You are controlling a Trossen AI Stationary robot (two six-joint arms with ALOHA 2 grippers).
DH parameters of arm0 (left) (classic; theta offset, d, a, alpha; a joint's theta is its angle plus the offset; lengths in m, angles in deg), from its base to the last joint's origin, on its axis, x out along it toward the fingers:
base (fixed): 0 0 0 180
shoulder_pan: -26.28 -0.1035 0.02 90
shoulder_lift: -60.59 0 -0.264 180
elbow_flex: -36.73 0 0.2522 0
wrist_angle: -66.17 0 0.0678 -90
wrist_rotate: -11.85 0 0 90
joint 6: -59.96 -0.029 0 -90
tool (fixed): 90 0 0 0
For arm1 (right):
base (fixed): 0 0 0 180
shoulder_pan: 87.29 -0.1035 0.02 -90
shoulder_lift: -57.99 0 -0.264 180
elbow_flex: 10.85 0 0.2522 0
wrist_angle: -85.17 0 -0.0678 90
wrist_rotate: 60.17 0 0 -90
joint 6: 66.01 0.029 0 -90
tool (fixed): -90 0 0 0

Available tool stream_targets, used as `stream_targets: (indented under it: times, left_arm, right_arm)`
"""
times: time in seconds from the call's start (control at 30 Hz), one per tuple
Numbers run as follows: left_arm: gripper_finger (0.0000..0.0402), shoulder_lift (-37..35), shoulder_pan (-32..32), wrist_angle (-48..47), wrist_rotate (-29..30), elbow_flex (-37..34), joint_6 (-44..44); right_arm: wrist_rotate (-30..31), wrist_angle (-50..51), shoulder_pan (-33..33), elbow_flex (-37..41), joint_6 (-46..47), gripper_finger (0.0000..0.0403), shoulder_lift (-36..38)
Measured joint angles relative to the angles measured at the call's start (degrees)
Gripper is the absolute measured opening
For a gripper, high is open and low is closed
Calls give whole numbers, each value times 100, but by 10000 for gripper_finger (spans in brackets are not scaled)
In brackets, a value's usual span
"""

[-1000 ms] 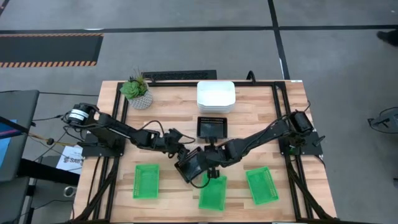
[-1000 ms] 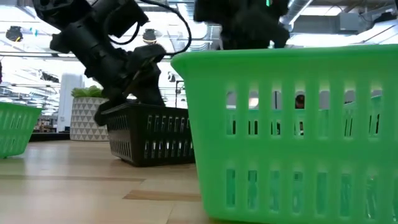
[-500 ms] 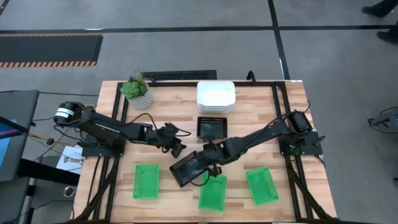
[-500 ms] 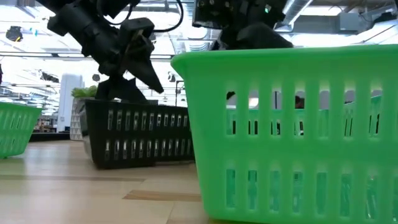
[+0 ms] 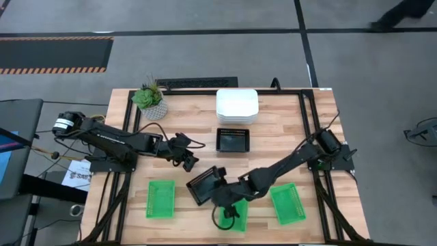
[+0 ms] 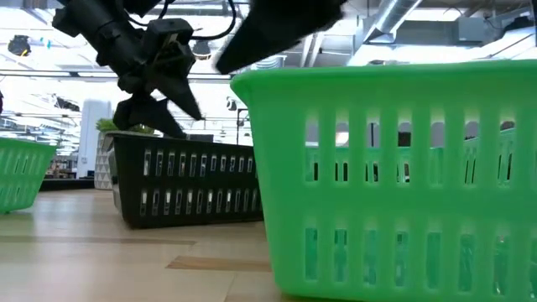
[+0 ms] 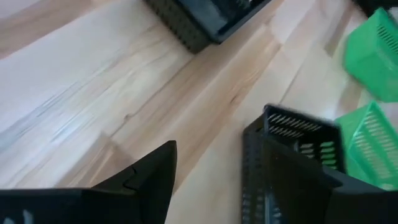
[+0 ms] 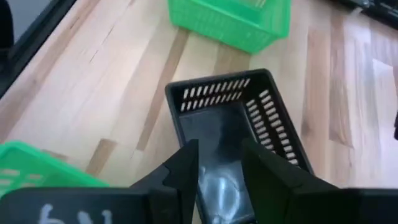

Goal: Stack baskets by color
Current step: Stack the left black bin on the right black bin

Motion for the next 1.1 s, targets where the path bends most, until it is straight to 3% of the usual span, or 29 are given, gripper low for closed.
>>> stream_targets:
  times: [0.3, 0.6, 0.9, 1.1]
  left_arm:
    - [224, -70, 29, -257, -1, 0, 90]
    - [224, -76, 29, -320, -16, -3, 94]
    - [224, -76, 31, -320, 2, -3, 89]
    - [224, -116, -19, -483, -15, -3, -63]
  right_arm:
    - [-128, 401, 42, -347, -86, 144, -574]
    - [-780, 560, 159, -362, -166, 140, -747]
    - [-719, 804, 309, -358, -242, 139, -691]
    - [-679, 1670, 302, -619, -754, 143, -687]
